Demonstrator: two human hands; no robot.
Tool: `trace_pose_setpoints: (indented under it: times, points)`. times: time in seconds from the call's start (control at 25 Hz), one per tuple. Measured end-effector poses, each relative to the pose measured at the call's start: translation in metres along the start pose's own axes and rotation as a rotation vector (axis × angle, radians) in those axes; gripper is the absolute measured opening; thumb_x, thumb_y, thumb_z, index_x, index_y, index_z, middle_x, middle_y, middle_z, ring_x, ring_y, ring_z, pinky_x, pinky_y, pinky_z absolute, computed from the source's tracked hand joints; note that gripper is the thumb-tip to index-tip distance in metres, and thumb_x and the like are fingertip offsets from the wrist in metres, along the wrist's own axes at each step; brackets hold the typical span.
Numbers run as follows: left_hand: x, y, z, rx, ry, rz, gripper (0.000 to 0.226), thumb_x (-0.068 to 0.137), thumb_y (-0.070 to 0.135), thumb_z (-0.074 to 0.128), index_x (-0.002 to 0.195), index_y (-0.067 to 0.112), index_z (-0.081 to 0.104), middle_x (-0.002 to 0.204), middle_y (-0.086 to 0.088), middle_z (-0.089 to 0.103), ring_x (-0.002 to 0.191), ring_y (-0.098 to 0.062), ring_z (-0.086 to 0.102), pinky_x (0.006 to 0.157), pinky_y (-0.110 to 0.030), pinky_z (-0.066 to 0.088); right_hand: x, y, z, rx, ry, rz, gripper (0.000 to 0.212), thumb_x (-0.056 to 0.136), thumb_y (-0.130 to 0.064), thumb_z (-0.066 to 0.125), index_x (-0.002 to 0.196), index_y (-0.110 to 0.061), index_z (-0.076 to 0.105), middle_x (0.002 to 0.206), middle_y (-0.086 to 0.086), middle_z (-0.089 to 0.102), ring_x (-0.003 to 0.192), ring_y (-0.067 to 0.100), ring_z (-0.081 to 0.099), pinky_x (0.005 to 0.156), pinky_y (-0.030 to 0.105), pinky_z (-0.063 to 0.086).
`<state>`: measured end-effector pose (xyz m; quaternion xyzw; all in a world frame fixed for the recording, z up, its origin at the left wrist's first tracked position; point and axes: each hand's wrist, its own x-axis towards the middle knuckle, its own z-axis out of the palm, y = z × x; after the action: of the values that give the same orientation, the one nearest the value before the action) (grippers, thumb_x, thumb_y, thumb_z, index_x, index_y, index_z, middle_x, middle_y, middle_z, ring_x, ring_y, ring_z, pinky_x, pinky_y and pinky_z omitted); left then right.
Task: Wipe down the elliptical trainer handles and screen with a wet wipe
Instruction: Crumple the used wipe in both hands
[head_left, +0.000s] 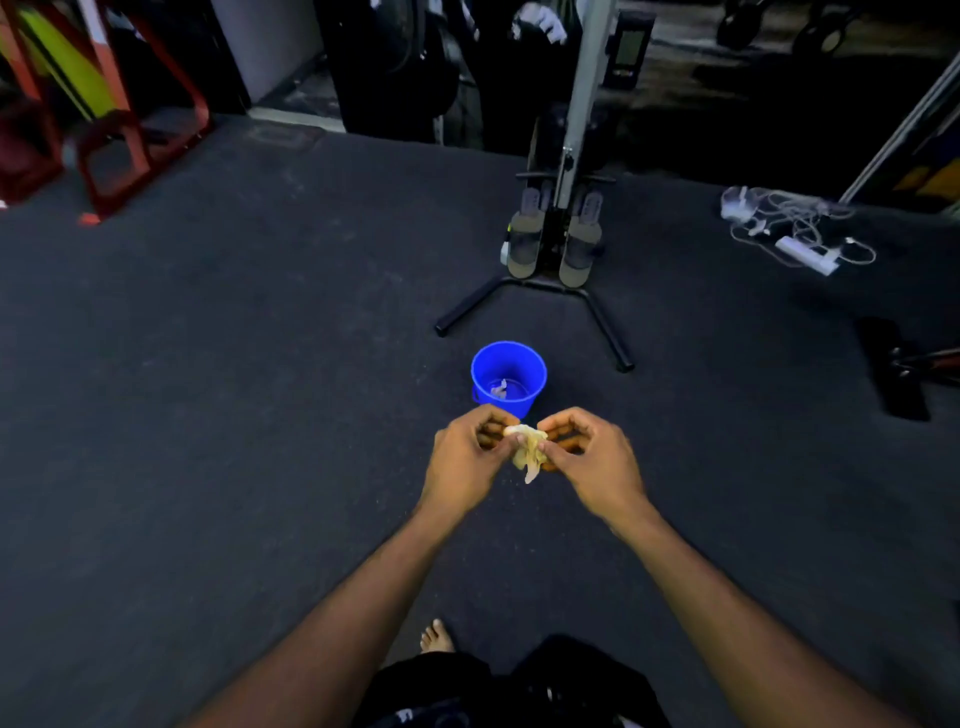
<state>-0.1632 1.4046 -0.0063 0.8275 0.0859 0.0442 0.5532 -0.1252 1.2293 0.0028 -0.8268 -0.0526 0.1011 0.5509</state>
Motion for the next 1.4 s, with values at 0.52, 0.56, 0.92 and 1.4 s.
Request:
trace_pose_setpoints:
  times: [0.52, 0.56, 0.92, 1.4]
  points:
    - [0.338, -0.113, 0.060, 0.197, -0.294, -0.242, 0.012, 0.087, 0.009, 0.081, 0.089, 0.019, 0.075, 0.072, 0.011, 0.068, 0.061, 0.010, 0.055, 0.062, -0.009, 0.041, 0.328, 0.127, 0.024, 0.068, -0.003, 0.342, 0.025, 0.083, 0.003, 0.076, 0.086, -0.021, 0.071, 0.074, -0.014, 0.069, 0.059, -0.010, 0.060, 0.060, 0.009, 0.045]
    - [0.361, -0.121, 0.066, 0.209, -0.299, -0.265, 0.011, 0.087, 0.008, 0.081, 0.090, 0.016, 0.076, 0.073, 0.011, 0.068, 0.061, 0.011, 0.056, 0.062, -0.009, 0.041, 0.349, 0.134, 0.025, 0.063, -0.024, 0.371, 0.022, 0.083, 0.006, 0.075, 0.090, -0.015, 0.071, 0.074, -0.012, 0.068, 0.057, -0.012, 0.058, 0.057, 0.006, 0.043]
    - [0.523, -0.337, 0.180, 0.204, -0.348, -0.531, 0.010, 0.073, 0.038, 0.077, 0.082, 0.037, 0.072, 0.074, 0.013, 0.074, 0.075, -0.005, 0.072, 0.074, -0.032, 0.058, 0.536, 0.338, 0.097, 0.052, -0.081, 0.630, 0.021, 0.080, 0.011, 0.068, 0.086, -0.009, 0.071, 0.066, -0.001, 0.064, 0.052, -0.006, 0.056, 0.058, 0.022, 0.049]
    - [0.633, -0.579, 0.289, 0.382, -0.422, -0.589, 0.009, 0.087, 0.018, 0.079, 0.093, 0.022, 0.074, 0.089, -0.001, 0.075, 0.083, -0.016, 0.070, 0.075, -0.026, 0.050, 0.663, 0.573, 0.199, -0.251, -0.183, 0.671, 0.010, 0.084, -0.009, 0.069, 0.086, -0.019, 0.071, 0.092, 0.009, 0.076, 0.090, 0.032, 0.071, 0.084, 0.049, 0.058]
